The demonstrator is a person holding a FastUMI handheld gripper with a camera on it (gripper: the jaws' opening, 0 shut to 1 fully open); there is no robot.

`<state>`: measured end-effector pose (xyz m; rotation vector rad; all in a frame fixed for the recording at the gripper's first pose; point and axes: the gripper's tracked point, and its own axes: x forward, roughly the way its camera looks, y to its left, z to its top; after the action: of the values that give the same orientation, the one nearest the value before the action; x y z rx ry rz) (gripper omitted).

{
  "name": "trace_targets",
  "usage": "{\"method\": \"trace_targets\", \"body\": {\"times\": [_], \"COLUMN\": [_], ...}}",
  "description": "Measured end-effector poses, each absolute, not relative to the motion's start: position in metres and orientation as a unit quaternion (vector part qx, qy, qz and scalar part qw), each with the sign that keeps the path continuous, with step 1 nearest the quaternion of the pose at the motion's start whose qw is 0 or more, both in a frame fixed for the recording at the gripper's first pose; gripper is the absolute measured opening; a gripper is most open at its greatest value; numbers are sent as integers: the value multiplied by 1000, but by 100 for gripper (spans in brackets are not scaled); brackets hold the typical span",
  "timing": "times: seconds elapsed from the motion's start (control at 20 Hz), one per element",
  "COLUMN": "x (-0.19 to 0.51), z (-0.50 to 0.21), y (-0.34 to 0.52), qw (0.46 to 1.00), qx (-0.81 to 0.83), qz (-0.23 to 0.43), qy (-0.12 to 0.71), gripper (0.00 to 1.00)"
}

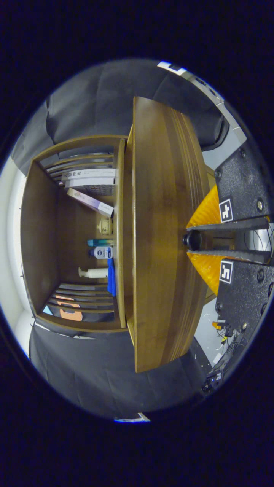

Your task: Pull open the drawer, take out the items inside it, and place them on the countertop above the cabinet.

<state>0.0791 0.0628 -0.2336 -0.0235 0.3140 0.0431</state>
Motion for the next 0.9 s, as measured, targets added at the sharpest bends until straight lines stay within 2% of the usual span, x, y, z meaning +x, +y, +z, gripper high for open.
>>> {"method": "trace_targets", "body": {"times": [0.65, 0.75, 0.9], "x": [39, 41, 30], "z": [-243, -226, -198], "y": [60, 53, 52], "qw": [984, 988, 992], "qx": [-7, -12, -30], "qz": [17, 4, 4], "qy": [178, 152, 124], "gripper": [24, 33, 56]}}
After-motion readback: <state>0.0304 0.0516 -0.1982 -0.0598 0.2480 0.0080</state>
